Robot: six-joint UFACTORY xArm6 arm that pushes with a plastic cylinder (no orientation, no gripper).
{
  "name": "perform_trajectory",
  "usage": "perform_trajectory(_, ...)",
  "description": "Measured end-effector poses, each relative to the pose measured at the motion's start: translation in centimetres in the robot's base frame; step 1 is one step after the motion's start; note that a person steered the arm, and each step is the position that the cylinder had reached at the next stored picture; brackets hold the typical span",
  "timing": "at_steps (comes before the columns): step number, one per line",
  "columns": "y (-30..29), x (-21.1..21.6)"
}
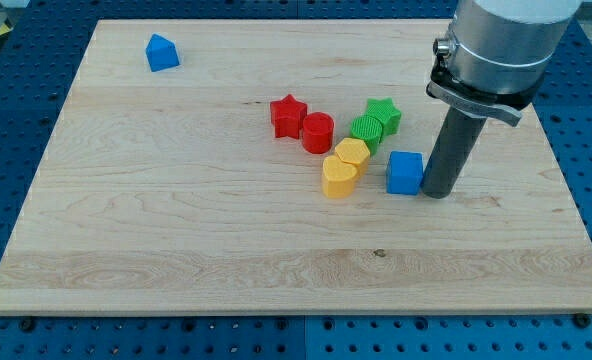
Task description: Move the blue cube to the right of the yellow hexagon
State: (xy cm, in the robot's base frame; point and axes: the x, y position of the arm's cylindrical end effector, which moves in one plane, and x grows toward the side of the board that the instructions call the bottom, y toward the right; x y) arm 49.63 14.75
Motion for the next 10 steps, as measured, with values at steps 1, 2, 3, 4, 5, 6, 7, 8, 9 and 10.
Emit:
perform_trajectory(1,0.0,1.5)
perform_trajectory(2,-0.1,3.0)
perform_trajectory(3,-2.9,2.5)
perform_trajectory(4,-4.1,1.5)
perform_trajectory(5,-4.1,1.0)
perform_trajectory(6,-4.1,1.0)
perform_trajectory(7,-4.1,1.0)
perform_trajectory(8,-2.6,1.7)
perform_trajectory(9,-1.0,2.0)
perform_trajectory(10,-1.0,0.7)
